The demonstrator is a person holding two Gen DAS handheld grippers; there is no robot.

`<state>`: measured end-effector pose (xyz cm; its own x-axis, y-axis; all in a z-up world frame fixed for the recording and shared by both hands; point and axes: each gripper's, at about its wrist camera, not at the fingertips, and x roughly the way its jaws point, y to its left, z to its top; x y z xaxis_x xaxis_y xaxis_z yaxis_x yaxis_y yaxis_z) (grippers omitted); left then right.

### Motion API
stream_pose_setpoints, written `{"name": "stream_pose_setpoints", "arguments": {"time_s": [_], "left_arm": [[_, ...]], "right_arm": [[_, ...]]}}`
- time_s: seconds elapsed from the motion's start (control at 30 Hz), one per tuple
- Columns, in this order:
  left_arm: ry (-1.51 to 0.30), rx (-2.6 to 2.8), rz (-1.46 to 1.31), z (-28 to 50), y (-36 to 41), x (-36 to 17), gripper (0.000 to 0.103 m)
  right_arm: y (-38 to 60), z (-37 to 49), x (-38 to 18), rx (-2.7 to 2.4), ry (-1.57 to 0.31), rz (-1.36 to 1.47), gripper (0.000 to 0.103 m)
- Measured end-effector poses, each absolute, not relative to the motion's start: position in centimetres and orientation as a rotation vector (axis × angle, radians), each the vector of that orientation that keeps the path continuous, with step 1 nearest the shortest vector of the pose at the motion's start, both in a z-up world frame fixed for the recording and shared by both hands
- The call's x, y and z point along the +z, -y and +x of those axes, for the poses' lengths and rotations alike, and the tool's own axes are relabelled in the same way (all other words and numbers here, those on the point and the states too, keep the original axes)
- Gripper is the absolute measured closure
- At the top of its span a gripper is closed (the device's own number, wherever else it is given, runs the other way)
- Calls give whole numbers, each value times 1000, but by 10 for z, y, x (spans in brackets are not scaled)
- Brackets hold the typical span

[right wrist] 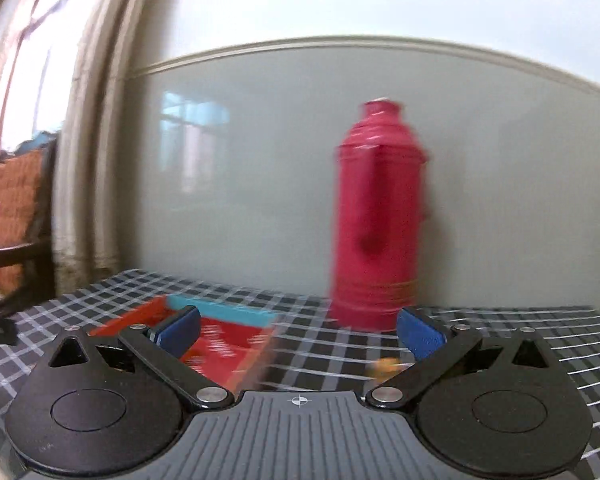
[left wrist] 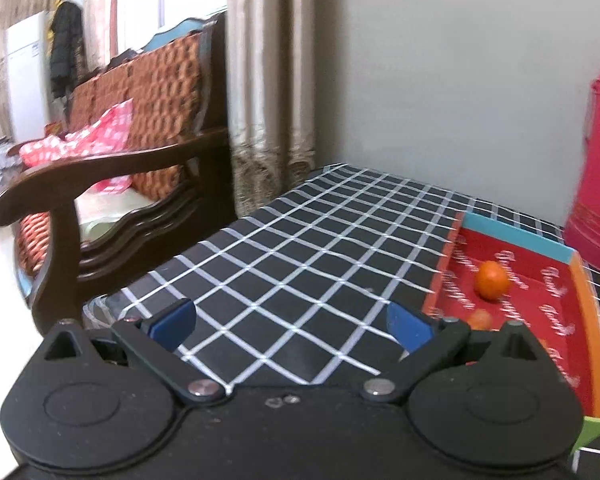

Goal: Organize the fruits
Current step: 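Lower the left gripper onto the large orange and close it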

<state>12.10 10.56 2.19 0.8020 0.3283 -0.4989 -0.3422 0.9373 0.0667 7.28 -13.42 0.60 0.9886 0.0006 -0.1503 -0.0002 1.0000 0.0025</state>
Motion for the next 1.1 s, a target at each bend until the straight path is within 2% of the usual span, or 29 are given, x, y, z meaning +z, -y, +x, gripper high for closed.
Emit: {"name": "stream_pose_setpoints", "arguments": {"time_s": [0.2,0.57,0.7,0.87,1.1], "left_arm": [[-457,234,71,115,-48,21,7],[-385,-119,293,81,88,5,7],[-359,-202,343,77,135,-2,7],[-404,-239,347,89,181,-26,9],[-471,-222,317,109,208,-44,9]], "right_arm": [[182,55,3,-261,-143,-7,0],[286,13,-3,-671,-248,130,0],[306,-18,-3,-775,-213,129,0],[319,-33,-6,-847,-202,102,0],[324,-24,-9,-803,-225,108,0]]}}
